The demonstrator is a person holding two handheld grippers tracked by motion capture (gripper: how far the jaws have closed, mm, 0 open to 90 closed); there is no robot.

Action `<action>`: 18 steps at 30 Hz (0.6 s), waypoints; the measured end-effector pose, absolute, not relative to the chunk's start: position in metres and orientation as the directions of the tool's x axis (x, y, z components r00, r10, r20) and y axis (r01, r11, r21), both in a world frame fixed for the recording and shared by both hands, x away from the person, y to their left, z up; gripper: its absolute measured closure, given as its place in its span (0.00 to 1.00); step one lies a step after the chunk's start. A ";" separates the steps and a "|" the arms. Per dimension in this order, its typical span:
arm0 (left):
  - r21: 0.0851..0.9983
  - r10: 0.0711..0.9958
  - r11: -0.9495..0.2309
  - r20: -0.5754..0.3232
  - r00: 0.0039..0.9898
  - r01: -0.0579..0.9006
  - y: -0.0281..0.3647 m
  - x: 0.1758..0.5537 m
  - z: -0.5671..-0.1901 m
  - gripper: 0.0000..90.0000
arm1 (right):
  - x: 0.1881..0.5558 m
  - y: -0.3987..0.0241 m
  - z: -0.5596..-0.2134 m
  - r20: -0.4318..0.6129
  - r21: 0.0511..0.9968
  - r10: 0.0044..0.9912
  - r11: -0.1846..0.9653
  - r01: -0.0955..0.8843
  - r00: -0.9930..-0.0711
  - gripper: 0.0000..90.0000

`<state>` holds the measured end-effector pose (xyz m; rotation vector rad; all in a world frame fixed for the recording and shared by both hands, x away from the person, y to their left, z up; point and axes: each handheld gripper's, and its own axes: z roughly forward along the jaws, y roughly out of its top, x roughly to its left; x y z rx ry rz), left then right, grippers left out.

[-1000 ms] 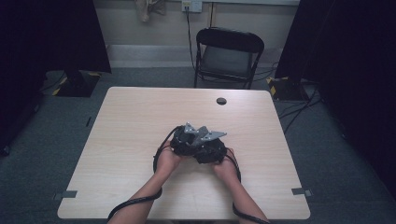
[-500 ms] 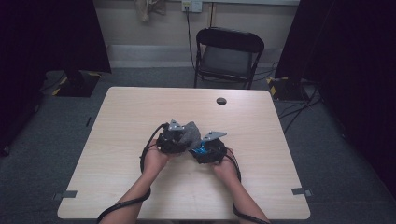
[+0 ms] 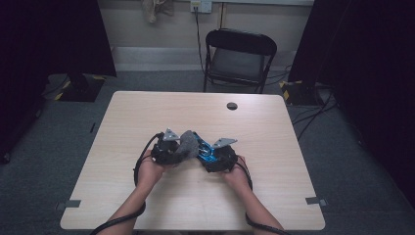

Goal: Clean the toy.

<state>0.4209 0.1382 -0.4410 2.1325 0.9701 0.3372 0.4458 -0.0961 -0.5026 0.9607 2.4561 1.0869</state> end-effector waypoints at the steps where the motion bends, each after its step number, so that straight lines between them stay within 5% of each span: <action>1: 0.729 0.735 -0.427 -0.065 0.675 0.535 0.140 0.420 -0.442 0.74 | 0.446 -0.096 -0.503 0.003 0.733 0.670 0.504 0.458 -0.742 0.18; 16: 0.703 0.744 -0.441 -0.062 0.666 0.558 0.162 0.403 -0.462 0.72 | 0.446 -0.108 -0.476 0.062 0.755 0.663 0.458 0.470 -0.746 0.24; 18: 0.700 0.741 -0.440 -0.070 0.668 0.562 0.161 0.402 -0.465 0.72 | 0.449 -0.104 -0.472 0.064 0.755 0.651 0.464 0.463 -0.756 0.32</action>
